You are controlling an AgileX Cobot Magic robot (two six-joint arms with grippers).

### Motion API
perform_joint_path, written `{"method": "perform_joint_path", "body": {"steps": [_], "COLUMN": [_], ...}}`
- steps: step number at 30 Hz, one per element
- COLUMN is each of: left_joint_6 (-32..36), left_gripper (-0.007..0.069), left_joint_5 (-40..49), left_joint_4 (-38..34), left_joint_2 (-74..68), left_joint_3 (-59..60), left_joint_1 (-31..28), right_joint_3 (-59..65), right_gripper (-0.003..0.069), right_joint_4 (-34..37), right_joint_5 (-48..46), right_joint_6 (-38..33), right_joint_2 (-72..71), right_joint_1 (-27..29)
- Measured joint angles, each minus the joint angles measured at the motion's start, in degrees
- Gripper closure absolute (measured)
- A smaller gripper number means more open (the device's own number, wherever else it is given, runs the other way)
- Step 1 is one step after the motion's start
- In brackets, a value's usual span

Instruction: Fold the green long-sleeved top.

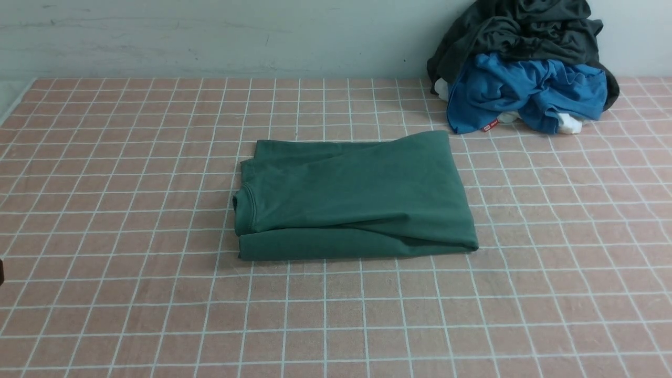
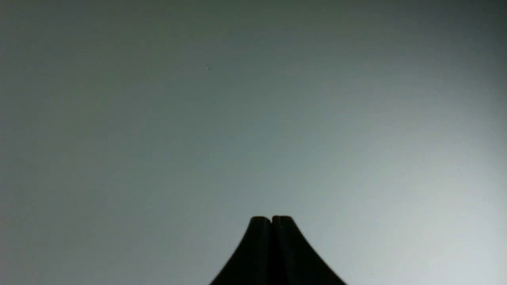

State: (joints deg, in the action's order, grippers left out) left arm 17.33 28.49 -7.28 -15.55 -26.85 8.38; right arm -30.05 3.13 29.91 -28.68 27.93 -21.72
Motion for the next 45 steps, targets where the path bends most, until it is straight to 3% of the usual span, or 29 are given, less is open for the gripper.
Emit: {"method": "perform_joint_path", "body": {"steps": [8,14,21,29,34,39,45], "left_joint_6": [0.0,0.0,0.0,0.0,0.0,0.0,0.0], "left_gripper": [0.0627,0.0627,0.0627,0.0627,0.0627,0.0627,0.0627], "left_joint_5": [0.0,0.0,0.0,0.05,0.05,0.06,0.12], "left_joint_4": [0.0,0.0,0.0,0.0,0.0,0.0,0.0], "left_joint_2": [0.0,0.0,0.0,0.0,0.0,0.06,0.13], "left_joint_3": [0.0,0.0,0.0,0.0,0.0,0.0,0.01], "left_joint_1": [0.0,0.0,0.0,0.0,0.0,0.0,0.0], "right_joint_3": [1.08,1.19,1.97,19.24,30.77,31.56,31.56], "right_gripper": [0.0673,0.0673,0.0673,0.0673,0.0673,0.0673,0.0673], "right_joint_4": [-0.08,-0.08,-0.08,0.51,4.55,5.75,5.91], "right_joint_5": [-23.02,-29.91,-28.59,-12.1,-10.13,-22.63,-38.76], "right_joint_6": [0.0,0.0,0.0,-0.05,-0.05,-0.05,0.55], "right_joint_2": [-7.24,-7.29,-7.49,-10.85,-14.8,-21.21,-28.39], "right_joint_1": [0.0,0.0,0.0,0.0,0.0,1.6,11.93]}}
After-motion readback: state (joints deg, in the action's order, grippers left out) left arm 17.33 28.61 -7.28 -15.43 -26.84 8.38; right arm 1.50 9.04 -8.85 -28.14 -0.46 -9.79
